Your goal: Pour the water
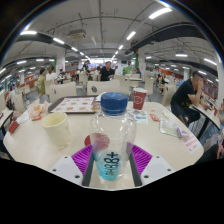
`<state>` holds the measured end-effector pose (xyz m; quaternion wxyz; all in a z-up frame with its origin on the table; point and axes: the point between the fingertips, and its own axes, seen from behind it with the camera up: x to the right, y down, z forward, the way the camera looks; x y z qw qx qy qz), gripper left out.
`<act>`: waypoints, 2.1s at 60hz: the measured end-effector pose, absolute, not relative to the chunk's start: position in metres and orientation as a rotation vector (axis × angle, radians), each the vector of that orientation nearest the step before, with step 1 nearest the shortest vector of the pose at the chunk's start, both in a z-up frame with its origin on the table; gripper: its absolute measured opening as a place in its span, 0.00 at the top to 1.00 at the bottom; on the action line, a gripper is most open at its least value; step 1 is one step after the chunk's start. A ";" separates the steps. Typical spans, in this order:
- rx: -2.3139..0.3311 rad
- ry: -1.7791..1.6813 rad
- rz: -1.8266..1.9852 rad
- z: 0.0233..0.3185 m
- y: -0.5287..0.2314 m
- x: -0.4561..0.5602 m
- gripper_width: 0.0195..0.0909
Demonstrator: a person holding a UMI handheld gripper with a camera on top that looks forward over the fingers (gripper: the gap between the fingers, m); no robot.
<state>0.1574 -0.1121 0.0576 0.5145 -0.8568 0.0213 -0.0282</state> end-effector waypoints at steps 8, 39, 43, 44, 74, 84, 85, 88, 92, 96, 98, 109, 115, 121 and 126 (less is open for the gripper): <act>-2.040 0.057 -0.058 0.059 -0.107 0.157 0.57; -1.915 -0.418 -0.776 0.164 -0.044 0.182 0.70; -1.837 -0.582 -0.940 0.188 -0.028 0.180 0.69; -1.816 -0.623 -0.982 0.189 -0.021 0.175 0.70; -1.099 -1.610 -1.688 0.185 0.034 0.101 0.70; -1.100 -1.648 -1.671 0.177 0.032 0.096 0.70; -1.106 -1.639 -1.662 0.178 0.032 0.096 0.70; -1.163 -1.593 -1.619 0.180 0.031 0.097 0.70; -1.300 -1.477 -1.492 0.186 0.028 0.099 0.70; -1.433 -1.309 -1.343 0.196 0.023 0.100 0.70; -1.510 -1.217 -1.222 0.202 0.023 0.100 0.70; -1.824 -0.664 -0.640 0.215 0.019 0.103 0.69; -1.913 -0.408 -0.355 0.200 0.017 0.105 0.69; -1.946 -0.259 -0.168 0.177 0.018 0.113 0.69; -1.963 -0.218 -0.069 0.152 0.022 0.105 0.69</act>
